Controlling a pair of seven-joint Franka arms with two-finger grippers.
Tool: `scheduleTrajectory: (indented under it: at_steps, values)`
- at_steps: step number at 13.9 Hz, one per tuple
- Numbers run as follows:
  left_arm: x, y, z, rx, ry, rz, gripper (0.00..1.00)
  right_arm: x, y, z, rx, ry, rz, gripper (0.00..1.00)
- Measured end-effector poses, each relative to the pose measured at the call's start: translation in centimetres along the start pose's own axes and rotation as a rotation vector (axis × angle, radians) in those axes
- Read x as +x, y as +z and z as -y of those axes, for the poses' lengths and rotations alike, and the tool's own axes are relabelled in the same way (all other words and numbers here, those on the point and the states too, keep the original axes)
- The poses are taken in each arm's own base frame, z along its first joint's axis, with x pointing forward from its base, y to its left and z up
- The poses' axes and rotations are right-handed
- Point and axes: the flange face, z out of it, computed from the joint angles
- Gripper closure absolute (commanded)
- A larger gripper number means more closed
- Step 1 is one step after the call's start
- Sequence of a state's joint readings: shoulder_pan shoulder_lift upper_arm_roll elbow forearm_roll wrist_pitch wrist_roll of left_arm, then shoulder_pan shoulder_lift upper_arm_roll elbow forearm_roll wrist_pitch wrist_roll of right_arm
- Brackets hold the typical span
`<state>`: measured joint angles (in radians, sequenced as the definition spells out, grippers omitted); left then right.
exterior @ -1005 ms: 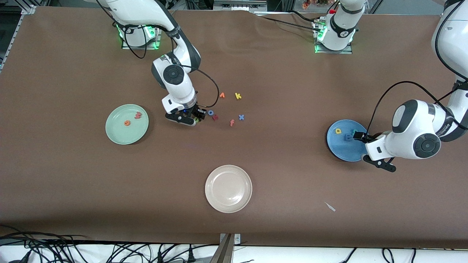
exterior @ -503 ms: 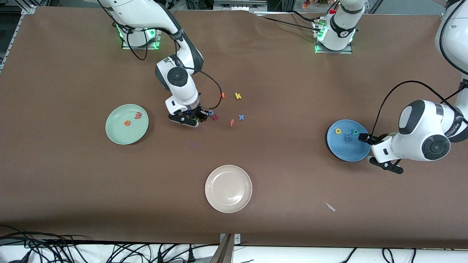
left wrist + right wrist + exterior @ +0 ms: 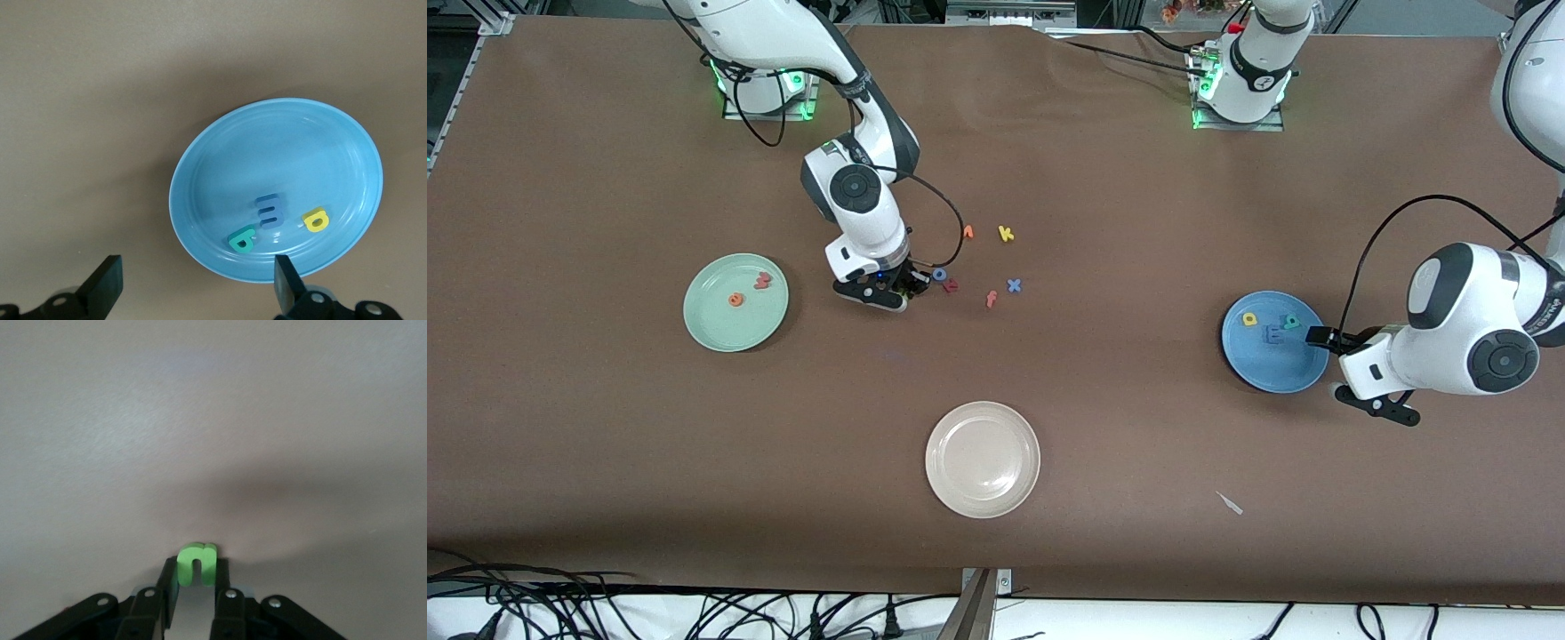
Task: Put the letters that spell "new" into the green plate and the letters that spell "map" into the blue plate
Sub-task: 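Grasp the green n with the right gripper while the left gripper releases the b, then carry the green n to the green plate and open the right gripper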
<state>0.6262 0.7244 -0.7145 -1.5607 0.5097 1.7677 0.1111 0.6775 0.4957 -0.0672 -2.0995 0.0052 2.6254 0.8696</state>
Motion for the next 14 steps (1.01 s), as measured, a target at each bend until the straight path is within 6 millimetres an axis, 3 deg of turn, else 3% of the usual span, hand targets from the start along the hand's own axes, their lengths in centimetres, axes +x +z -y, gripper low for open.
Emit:
scheduleTrajectory:
  at_steps: [3,5,7,9,14]
  values:
    - [0.0,0.0,0.1,0.0,-0.001,0.001,0.0,3.9,-3.9,-3.3,-0.068,-0.095,0.025,0.93]
    - [-0.1,0.0,0.2,0.0,-0.003,0.001,0.0,6.8,-7.3,-7.0,-0.1,-0.179,0.051,0.93]
    - [-0.1,0.0,0.3,-0.001,-0.004,0.001,0.0,9.1,-9.3,-11.2,-0.114,-0.255,0.07,0.93]
    - [-0.1,0.0,0.3,-0.001,-0.005,0.002,0.0,10.6,-9.6,-15.9,-0.12,-0.324,0.084,0.93]
    - [-0.1,0.0,0.3,-0.001,-0.005,0.002,0.0,12.4,-7.9,-26.2,-0.134,-0.44,0.089,0.92]
